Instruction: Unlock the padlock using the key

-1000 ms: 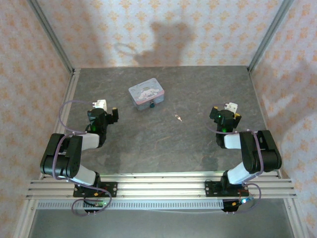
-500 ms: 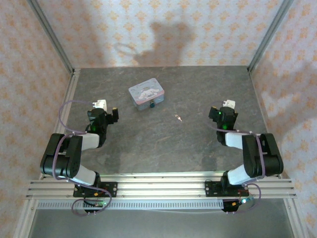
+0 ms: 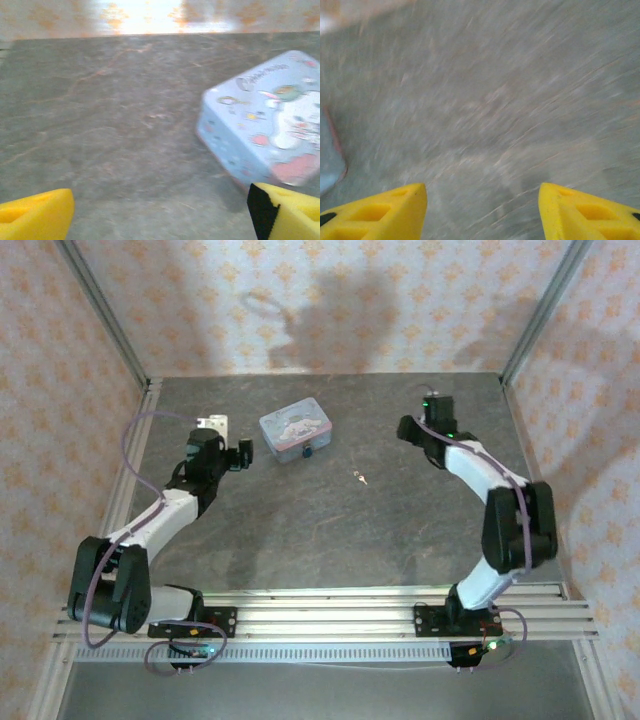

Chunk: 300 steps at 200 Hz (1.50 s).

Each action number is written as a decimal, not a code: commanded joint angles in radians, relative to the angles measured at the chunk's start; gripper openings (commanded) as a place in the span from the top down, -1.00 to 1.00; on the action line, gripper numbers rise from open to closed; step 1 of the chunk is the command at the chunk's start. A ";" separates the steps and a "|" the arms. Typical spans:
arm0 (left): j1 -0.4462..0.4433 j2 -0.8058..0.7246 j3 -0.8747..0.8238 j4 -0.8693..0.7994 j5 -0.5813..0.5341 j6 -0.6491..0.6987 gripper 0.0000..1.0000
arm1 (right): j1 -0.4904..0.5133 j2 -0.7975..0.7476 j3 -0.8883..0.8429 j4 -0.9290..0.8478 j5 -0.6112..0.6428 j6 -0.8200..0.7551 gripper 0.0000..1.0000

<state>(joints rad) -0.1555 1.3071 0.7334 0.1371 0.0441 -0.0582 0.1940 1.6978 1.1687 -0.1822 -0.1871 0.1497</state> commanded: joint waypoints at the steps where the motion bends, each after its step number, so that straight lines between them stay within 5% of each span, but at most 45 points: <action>1: -0.033 -0.006 0.026 -0.197 0.079 -0.144 -0.64 | 0.088 0.093 0.090 -0.239 -0.059 0.012 -0.20; 23: -0.145 0.045 0.042 -0.257 0.162 -0.233 -0.50 | 0.148 0.168 0.161 -0.278 -0.047 -0.014 -0.19; 49: -0.309 0.079 0.029 -0.278 0.107 -0.288 -0.47 | 0.208 0.261 0.258 -0.352 -0.012 -0.053 -0.16; 83: -0.383 0.115 0.014 -0.224 0.111 -0.349 -0.47 | 0.232 0.335 0.328 -0.396 -0.022 -0.072 -0.01; 149: -0.394 0.195 0.046 -0.259 0.112 -0.321 -0.47 | 0.236 0.341 0.314 -0.429 -0.058 -0.133 0.33; 300: -0.400 0.164 0.027 -0.281 0.112 -0.323 -0.47 | 0.260 0.407 0.363 -0.504 -0.164 -0.218 0.40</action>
<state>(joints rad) -0.5438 1.4986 0.7521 -0.1230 0.1612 -0.3698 0.4412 2.0842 1.5097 -0.6327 -0.3489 -0.0406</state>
